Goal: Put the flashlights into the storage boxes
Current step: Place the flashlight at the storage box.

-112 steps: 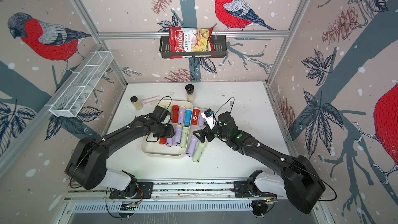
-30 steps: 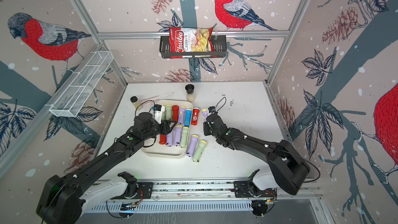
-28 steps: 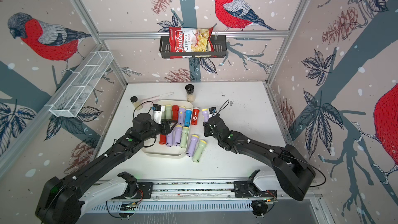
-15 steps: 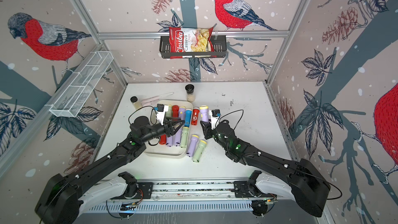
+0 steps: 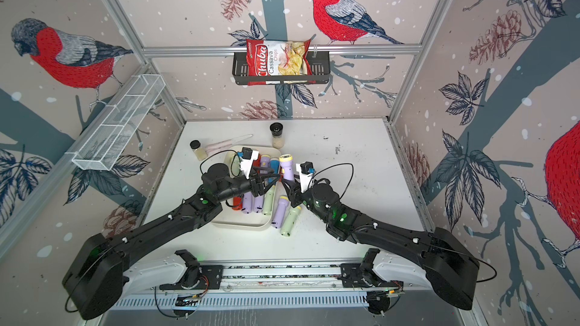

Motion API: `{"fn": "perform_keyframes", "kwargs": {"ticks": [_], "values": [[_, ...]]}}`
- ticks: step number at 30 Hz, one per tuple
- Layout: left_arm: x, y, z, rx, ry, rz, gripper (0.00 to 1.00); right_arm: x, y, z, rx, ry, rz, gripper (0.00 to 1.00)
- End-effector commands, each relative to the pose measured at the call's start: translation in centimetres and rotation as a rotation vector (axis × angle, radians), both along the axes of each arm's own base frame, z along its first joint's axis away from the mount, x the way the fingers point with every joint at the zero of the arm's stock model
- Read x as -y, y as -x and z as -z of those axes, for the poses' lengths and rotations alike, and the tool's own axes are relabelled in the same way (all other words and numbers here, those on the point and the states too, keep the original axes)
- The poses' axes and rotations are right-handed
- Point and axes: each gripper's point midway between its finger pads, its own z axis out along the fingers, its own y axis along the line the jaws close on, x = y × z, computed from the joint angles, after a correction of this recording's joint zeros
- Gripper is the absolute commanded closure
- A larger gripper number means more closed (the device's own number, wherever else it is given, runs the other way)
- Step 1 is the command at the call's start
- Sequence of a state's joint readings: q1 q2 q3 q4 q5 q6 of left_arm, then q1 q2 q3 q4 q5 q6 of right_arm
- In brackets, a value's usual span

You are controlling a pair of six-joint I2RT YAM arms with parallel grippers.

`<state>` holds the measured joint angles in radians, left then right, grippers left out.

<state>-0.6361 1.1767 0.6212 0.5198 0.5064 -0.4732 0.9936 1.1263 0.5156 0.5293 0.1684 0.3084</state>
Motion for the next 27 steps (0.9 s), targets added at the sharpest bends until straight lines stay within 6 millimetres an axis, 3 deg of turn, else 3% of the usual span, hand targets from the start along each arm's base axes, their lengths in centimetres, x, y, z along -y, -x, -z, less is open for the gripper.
{"fn": "perform_keyframes", "kwargs": {"ticks": [1, 8, 14, 19, 27], "values": [[0.7, 0.5, -1.7, 0.065, 0.042, 0.043, 0.41, -0.6, -0.1, -1.6, 0.056, -0.020, 0.003, 0.71], [0.7, 0.1, -1.8, 0.069, 0.044, 0.026, 0.41, -1.8, 0.5, -1.5, 0.083, 0.018, -0.014, 0.71], [1.1, 0.2, -1.6, 0.044, 0.054, 0.048, 0.53, -2.6, 0.8, -1.6, 0.092, 0.026, -0.027, 0.71], [1.1, 0.4, -1.8, 0.042, 0.065, 0.055, 0.57, -3.1, 1.1, -1.8, 0.104, 0.029, -0.037, 0.71], [0.6, -0.1, -1.4, 0.028, 0.034, 0.005, 0.71, -2.8, 1.0, -1.5, 0.107, 0.040, -0.021, 0.69]]}}
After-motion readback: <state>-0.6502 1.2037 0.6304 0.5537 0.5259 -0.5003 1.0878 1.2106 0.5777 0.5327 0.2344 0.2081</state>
